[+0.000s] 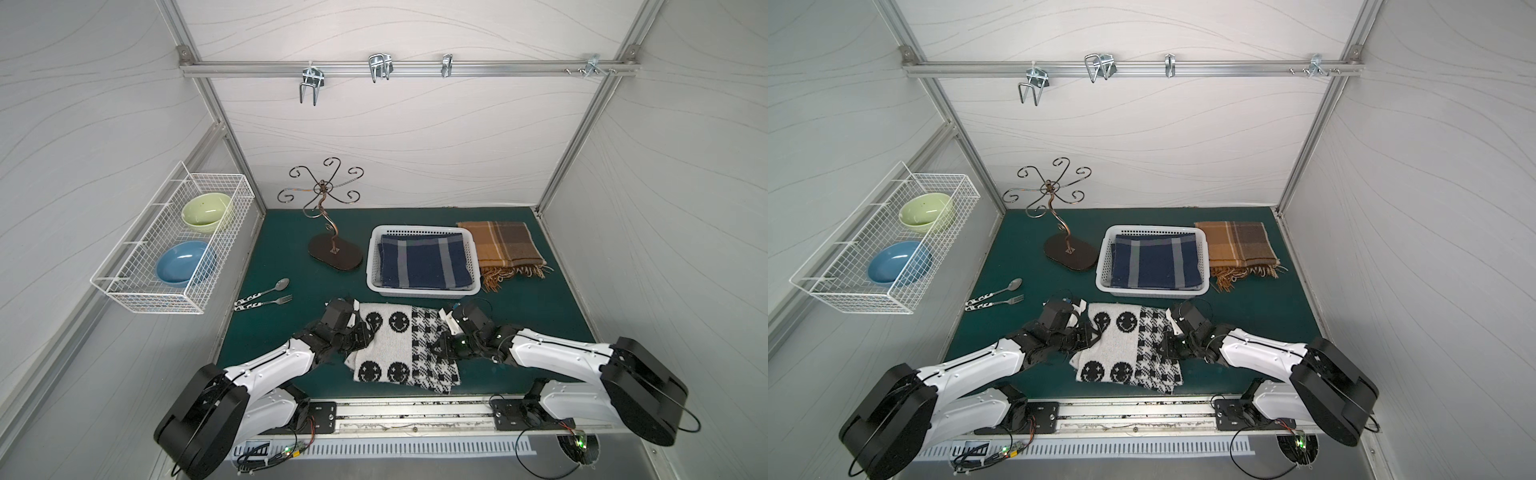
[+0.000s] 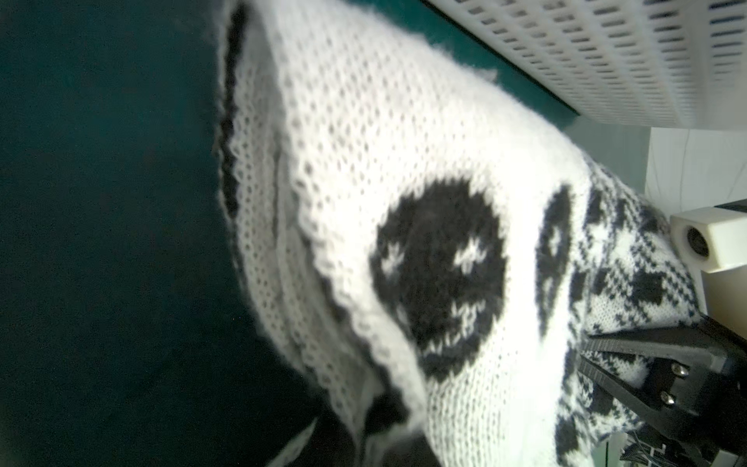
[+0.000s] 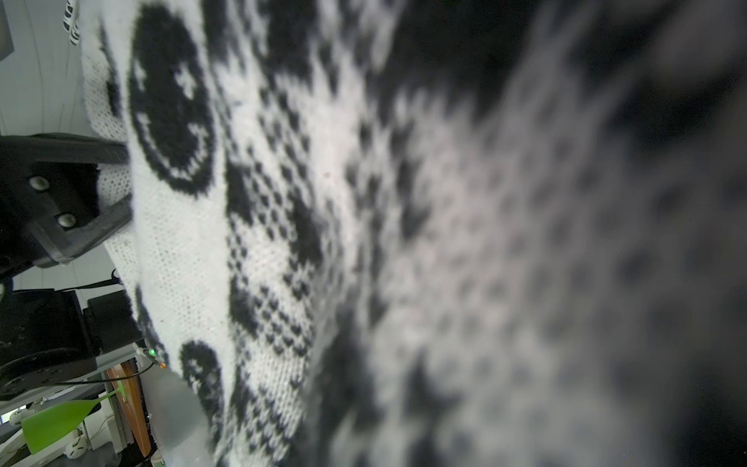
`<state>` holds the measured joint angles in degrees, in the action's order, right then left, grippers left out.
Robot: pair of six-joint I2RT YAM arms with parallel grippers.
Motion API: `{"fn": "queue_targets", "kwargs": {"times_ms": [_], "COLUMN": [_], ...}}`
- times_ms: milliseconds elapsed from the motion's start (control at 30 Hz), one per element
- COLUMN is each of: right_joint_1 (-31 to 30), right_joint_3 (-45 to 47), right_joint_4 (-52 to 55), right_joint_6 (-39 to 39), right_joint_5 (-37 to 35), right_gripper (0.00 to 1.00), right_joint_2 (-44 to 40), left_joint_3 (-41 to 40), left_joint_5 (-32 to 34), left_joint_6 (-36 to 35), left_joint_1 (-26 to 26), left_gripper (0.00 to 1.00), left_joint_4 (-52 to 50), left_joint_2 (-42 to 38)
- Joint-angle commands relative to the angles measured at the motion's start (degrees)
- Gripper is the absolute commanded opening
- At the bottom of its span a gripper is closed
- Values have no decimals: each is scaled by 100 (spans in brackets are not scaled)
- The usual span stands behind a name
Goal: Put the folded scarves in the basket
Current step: Pick up the scarf at the center of the board, then place the scarf in the basket.
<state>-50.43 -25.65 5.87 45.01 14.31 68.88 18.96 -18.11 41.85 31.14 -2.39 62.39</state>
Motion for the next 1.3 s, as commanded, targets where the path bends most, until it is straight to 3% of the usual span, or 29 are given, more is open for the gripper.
{"fn": "queue_targets", "kwargs": {"times_ms": [0,233,433,733,1000,1267], "right_joint_1": [-122,-184,-36,2064,2913,3213], "right_joint_3": [-250,-911,-2218,-4486,-5842,-6688], "right_joint_4": [847,2291,3406,4136,4006,3784], "right_joint_6": [-179,-367,-967,-2262,-2866,-3279], "right_joint_5": [-171,-216,-432,769,947,746], "right_gripper": [0,0,0,0,0,0], "right_joint_2": [-608,-1793,-1914,-431,1673,3337], "left_joint_3": [204,901,2050,4283,5843,6174], "left_joint_5": [-334,-75,193,818,602,614], "left_joint_6": [55,203,45,-800,-1182,-1324], "left_joint_1": [107,378,411,377,111,-261], "left_gripper": [0,0,0,0,0,0], "left_joint_4": [-387,-1543,-2132,-2136,-1554,-1022], "left_joint_2": [-536,-1623,-1762,188,2639,3787]}}
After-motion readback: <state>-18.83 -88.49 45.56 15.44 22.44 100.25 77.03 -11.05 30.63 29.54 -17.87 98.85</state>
